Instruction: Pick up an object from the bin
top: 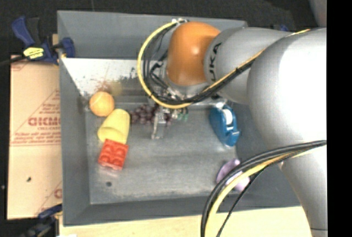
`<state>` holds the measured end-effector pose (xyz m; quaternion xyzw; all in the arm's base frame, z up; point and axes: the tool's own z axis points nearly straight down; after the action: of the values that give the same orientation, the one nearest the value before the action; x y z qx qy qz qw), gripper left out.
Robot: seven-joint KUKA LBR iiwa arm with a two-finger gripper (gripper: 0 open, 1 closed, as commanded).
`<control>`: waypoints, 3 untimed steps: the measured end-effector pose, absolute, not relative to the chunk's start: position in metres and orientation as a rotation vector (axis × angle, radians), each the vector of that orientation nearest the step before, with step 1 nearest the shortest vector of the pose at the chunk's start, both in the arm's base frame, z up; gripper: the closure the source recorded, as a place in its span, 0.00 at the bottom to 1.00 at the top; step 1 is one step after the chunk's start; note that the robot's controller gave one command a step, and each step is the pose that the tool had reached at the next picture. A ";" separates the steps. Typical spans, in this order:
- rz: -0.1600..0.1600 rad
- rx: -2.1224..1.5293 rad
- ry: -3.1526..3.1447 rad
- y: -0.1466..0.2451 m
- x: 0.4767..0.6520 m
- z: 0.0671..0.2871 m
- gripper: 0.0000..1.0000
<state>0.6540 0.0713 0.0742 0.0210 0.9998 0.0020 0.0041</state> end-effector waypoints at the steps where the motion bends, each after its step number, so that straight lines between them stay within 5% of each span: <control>1: 0.004 0.169 3.116 0.109 0.649 0.146 0.00; 3: 0.007 0.324 3.108 0.080 0.649 0.070 0.00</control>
Offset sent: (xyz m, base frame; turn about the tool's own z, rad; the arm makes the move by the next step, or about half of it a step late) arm -0.0033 0.0309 0.0330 0.1010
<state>0.6493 0.0799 0.0700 0.1036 0.9946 0.0023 0.0084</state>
